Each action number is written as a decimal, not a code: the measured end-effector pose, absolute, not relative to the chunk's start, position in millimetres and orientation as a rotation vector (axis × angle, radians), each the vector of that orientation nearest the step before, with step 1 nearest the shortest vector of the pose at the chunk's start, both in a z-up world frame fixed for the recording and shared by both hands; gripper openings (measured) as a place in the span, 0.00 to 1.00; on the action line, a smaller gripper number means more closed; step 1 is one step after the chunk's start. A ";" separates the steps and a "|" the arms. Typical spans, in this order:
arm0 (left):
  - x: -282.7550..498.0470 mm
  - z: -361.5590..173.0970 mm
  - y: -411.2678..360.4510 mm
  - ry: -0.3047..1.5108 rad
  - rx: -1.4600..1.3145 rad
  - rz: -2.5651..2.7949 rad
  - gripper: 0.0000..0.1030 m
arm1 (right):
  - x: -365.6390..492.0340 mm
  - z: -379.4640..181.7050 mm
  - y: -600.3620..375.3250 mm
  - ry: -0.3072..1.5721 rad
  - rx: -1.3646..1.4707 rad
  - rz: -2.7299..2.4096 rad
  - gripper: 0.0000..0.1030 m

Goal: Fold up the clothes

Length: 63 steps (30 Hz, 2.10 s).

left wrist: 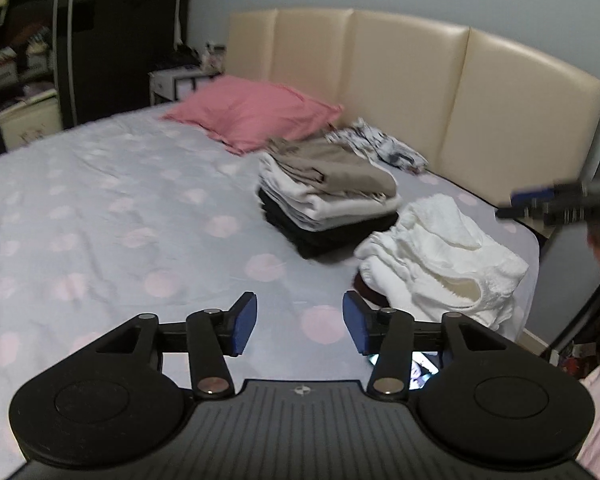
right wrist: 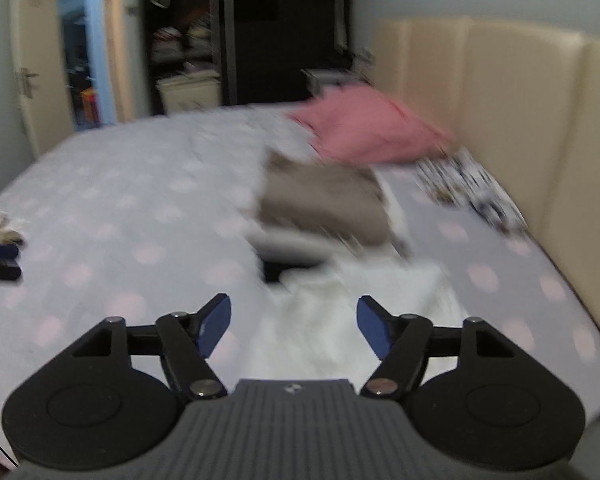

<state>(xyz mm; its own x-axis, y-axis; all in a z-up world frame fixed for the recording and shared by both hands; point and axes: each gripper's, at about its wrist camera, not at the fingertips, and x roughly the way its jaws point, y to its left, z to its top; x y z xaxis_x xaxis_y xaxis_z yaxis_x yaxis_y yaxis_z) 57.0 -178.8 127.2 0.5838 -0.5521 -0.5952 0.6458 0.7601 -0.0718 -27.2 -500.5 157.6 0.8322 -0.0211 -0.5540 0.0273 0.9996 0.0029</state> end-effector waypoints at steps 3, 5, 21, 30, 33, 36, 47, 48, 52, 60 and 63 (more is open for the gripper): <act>39.6 140.6 -147.0 0.600 0.157 -0.645 0.47 | -26.4 188.7 -459.6 0.555 -0.023 0.060 0.80; 29.4 148.0 -125.4 0.575 0.138 -0.604 0.52 | -28.5 201.0 -431.3 0.535 -0.029 0.106 0.83; -11.4 116.1 10.6 0.512 -0.093 -0.189 0.62 | -30.0 132.7 -219.2 0.483 0.033 0.299 0.84; -9.4 67.0 44.7 0.581 -0.076 -0.032 0.63 | -17.0 63.3 -166.9 0.507 -0.076 0.275 0.84; -1.8 54.7 49.8 0.620 -0.098 0.040 0.63 | -8.6 52.3 -157.7 0.501 -0.105 0.243 0.84; 3.5 48.8 50.1 0.647 -0.106 0.068 0.63 | -4.1 40.5 -156.0 0.491 -0.110 0.221 0.85; 15.7 35.2 30.4 0.698 -0.050 0.051 0.69 | 6.4 10.2 -168.2 0.566 -0.070 0.215 0.87; 16.8 33.9 29.1 0.702 -0.048 0.049 0.69 | 5.7 9.3 -169.2 0.563 -0.070 0.213 0.87; 19.1 29.8 23.2 0.698 -0.011 0.058 0.69 | 3.4 7.3 -173.2 0.545 -0.043 0.210 0.88; 28.4 22.1 13.8 0.686 0.018 0.057 0.69 | 8.0 2.3 -174.3 0.559 -0.017 0.219 0.90; 32.7 19.4 10.9 0.699 0.029 0.053 0.69 | 10.0 -0.7 -173.4 0.568 -0.016 0.224 0.90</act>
<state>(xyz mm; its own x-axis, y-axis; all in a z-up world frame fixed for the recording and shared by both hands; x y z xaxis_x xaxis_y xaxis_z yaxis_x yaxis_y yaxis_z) 32.7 10.8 19.4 0.7641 0.0587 -0.6424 -0.0395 0.9982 0.0442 10.0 -173.4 -0.7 0.8192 0.2057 -0.5354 -0.2146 0.9756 0.0464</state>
